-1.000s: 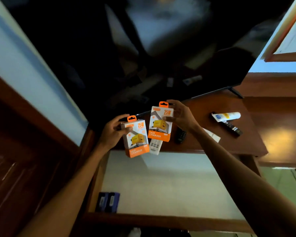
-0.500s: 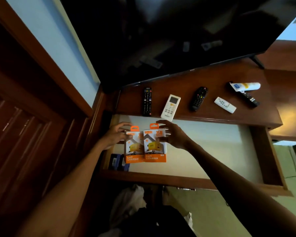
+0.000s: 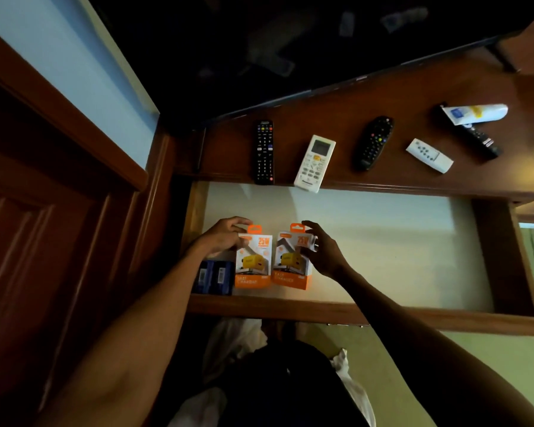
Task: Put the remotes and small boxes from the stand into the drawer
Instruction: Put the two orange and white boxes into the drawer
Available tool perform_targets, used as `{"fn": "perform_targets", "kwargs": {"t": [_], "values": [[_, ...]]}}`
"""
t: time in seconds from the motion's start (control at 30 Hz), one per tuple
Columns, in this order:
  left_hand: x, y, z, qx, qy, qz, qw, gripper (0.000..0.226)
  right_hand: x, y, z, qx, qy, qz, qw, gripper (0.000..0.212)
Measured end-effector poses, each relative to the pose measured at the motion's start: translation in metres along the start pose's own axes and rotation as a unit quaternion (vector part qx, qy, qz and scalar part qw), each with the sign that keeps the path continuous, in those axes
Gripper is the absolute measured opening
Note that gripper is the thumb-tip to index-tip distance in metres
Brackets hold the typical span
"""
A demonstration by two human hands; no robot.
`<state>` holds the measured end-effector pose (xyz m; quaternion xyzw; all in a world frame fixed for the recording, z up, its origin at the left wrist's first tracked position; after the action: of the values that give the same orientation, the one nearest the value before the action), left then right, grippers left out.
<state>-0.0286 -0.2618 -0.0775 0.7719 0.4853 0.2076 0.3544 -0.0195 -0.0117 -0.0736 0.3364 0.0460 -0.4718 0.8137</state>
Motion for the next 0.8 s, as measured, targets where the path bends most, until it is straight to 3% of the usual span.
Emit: {"fn": "perform_targets", "kwargs": {"t": [0.23,0.4,0.53,0.67,0.8], "values": [[0.0,-0.016,0.015,-0.008,-0.163,0.01,0.986,0.054,0.027,-0.007,-0.002,-0.007,0.073,0.044,0.996,0.054],[0.005,-0.01,0.026,0.019,-0.204,0.006,0.979,0.057,0.038,-0.006,-0.008,0.01,0.079,0.044,0.996,0.052],[0.007,-0.009,0.038,0.031,-0.224,-0.043,0.973,0.061,0.038,-0.007,-0.006,0.015,0.05,0.025,0.998,0.048],[0.01,-0.002,0.037,0.029,-0.325,-0.111,0.939,0.058,0.04,-0.007,-0.003,0.022,0.051,0.018,0.998,0.048],[0.016,0.01,0.016,0.016,-0.417,-0.106,0.902,0.052,0.039,-0.011,0.01,0.023,0.166,0.096,0.981,0.054]]}}
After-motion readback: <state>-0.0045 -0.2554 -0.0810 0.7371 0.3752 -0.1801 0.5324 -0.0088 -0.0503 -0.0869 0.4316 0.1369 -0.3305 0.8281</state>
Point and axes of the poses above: each hand's wrist, its own y-axis away from the middle knuckle, its own x-axis out of the palm, z = x × y, the point moved 7 cm from there along -y, towards the middle knuckle, and after that the axes turned 10 degrees about z, right-handed, at the moved point
